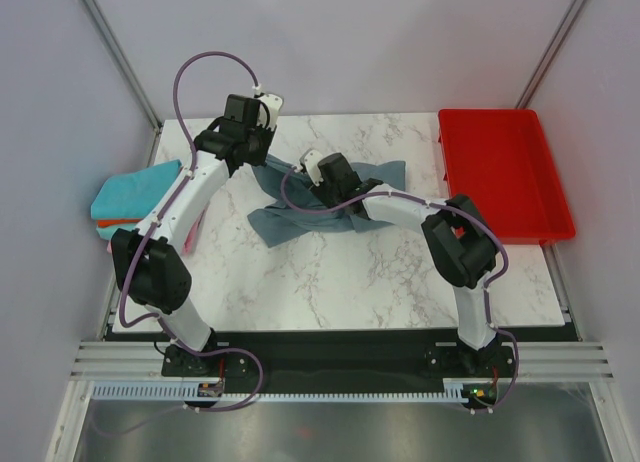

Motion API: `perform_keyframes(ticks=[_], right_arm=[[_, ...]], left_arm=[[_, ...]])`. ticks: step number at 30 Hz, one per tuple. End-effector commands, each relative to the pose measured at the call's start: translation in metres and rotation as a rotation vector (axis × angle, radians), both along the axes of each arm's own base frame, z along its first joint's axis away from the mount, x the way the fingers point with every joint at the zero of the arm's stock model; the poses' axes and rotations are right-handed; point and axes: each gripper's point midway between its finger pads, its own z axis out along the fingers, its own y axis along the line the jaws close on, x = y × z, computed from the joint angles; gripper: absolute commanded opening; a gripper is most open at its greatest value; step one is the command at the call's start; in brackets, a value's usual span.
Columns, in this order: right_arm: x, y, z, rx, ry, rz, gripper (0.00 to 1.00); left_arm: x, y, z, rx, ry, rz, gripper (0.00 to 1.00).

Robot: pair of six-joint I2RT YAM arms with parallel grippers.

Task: Fold and stack the t-shirts
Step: Flatten the tshirt out

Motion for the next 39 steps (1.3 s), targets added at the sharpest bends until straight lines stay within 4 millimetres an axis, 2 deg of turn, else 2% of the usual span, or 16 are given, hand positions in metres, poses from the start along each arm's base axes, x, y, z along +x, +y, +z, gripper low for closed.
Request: perform_keyframes(ticks=[1, 3, 5, 7, 10, 16, 17, 19, 20, 21, 23, 24, 29, 39], right_arm=[[0.016, 0.009, 0.053, 0.084, -0.109, -0.029, 0.44], [0.018, 0.009, 0.059, 0.085, -0.120, -0.030, 0.37], [0.020, 0.008, 0.077, 0.098, -0.152, -0.033, 0.31], [0.021, 0.005, 0.096, 0.099, -0.191, -0.035, 0.19], [0.023, -0.002, 0.109, 0.098, -0.224, -0.049, 0.02], [0.031, -0.018, 0.118, 0.096, -0.245, -0.090, 0.00], [0.030, -0.017, 0.117, 0.101, -0.239, -0.086, 0.05], [0.025, -0.012, 0.108, 0.108, -0.196, -0.060, 0.25], [0.020, -0.009, 0.101, 0.117, -0.162, -0.040, 0.38], [0.012, 0.003, 0.095, 0.162, -0.114, 0.005, 0.42], [0.003, 0.011, 0.080, 0.185, -0.039, 0.030, 0.50], [-0.001, 0.020, 0.078, 0.215, -0.010, 0.050, 0.52], [-0.002, 0.029, 0.059, 0.197, 0.022, 0.069, 0.53], [0.008, 0.029, 0.043, 0.161, 0.024, 0.050, 0.49]], left_arm=[[0.005, -0.002, 0.010, -0.039, -0.026, 0.011, 0.02], [0.006, -0.002, 0.009, -0.039, -0.026, 0.011, 0.02], [0.006, -0.003, 0.009, -0.039, -0.026, 0.011, 0.02], [0.006, -0.004, 0.008, -0.042, -0.020, 0.008, 0.02], [0.008, -0.005, 0.008, -0.047, -0.021, 0.010, 0.02], [0.013, -0.007, 0.009, -0.053, -0.023, 0.006, 0.02], [0.013, -0.008, 0.009, -0.054, -0.023, 0.007, 0.02], [0.013, -0.008, 0.009, -0.055, -0.023, 0.008, 0.02], [0.013, -0.007, 0.008, -0.054, -0.022, 0.009, 0.02], [0.012, -0.007, 0.007, -0.052, -0.021, 0.011, 0.02], [0.012, -0.006, 0.009, -0.049, -0.024, 0.013, 0.02], [0.012, -0.006, 0.008, -0.046, -0.023, 0.013, 0.02], [0.010, -0.003, 0.010, -0.038, -0.028, 0.017, 0.02], [0.010, -0.003, 0.009, -0.039, -0.028, 0.016, 0.02]])
